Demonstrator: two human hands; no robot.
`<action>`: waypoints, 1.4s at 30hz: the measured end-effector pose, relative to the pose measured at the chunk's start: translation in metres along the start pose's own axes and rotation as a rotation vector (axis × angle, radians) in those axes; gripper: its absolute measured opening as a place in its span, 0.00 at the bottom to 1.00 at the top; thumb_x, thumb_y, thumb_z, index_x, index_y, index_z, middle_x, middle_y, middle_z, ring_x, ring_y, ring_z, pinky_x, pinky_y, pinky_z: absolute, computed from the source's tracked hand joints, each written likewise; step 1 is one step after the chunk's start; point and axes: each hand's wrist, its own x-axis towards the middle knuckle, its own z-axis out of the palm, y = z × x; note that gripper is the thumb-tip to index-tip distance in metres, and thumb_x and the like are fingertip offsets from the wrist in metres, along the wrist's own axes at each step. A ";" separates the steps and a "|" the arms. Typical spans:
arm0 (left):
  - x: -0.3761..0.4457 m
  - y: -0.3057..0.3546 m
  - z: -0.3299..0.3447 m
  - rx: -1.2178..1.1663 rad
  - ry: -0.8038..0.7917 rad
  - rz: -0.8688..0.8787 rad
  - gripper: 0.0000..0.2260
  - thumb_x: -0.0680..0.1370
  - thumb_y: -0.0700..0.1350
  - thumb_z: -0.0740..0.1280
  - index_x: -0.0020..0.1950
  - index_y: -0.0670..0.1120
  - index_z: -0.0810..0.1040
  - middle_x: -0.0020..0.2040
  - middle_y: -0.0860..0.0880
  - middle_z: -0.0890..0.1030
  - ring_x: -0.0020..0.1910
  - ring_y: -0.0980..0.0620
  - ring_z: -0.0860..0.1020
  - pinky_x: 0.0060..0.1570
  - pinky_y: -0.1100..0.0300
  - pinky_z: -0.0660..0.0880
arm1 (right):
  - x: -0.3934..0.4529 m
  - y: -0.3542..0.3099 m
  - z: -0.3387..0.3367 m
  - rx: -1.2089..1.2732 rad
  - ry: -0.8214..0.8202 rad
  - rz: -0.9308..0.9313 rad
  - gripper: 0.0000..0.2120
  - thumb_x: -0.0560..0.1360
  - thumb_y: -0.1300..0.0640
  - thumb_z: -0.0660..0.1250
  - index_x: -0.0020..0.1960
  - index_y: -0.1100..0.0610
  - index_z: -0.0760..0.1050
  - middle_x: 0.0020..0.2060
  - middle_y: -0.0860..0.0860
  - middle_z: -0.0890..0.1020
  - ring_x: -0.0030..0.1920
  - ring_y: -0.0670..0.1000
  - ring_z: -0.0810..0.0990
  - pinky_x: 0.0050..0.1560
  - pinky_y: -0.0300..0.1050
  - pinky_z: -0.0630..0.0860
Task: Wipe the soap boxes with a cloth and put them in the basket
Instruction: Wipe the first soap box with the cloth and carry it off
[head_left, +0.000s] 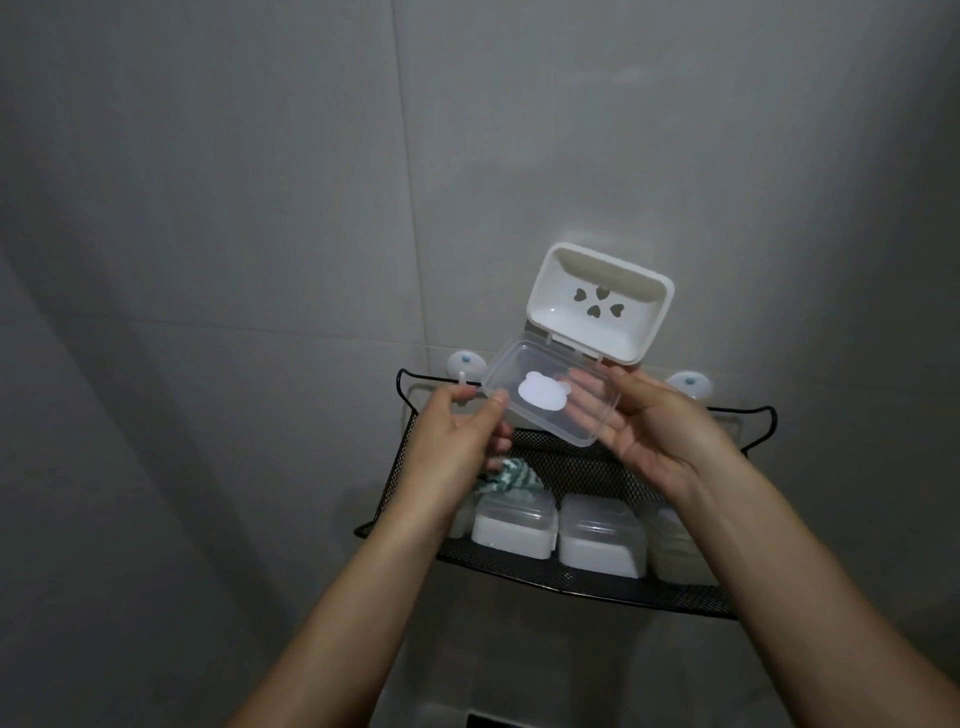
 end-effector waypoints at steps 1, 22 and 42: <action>0.001 0.000 0.004 -0.066 -0.015 -0.026 0.17 0.79 0.48 0.70 0.64 0.43 0.72 0.42 0.42 0.85 0.38 0.50 0.83 0.38 0.56 0.80 | 0.000 0.003 0.002 0.008 -0.012 0.011 0.10 0.83 0.64 0.58 0.58 0.65 0.76 0.48 0.63 0.85 0.43 0.57 0.87 0.46 0.52 0.84; 0.058 0.044 -0.033 0.245 -0.123 0.124 0.11 0.79 0.48 0.68 0.44 0.42 0.85 0.32 0.43 0.80 0.24 0.53 0.76 0.24 0.67 0.68 | -0.012 -0.010 -0.031 -0.376 0.022 0.122 0.09 0.76 0.50 0.69 0.52 0.54 0.78 0.44 0.55 0.87 0.43 0.55 0.87 0.39 0.50 0.84; 0.017 0.004 -0.035 -0.057 -0.159 -0.006 0.30 0.78 0.46 0.71 0.76 0.56 0.61 0.47 0.43 0.85 0.37 0.47 0.84 0.36 0.52 0.82 | -0.013 0.012 -0.020 -0.288 -0.030 0.045 0.19 0.73 0.71 0.66 0.62 0.61 0.75 0.44 0.59 0.87 0.43 0.58 0.87 0.38 0.49 0.83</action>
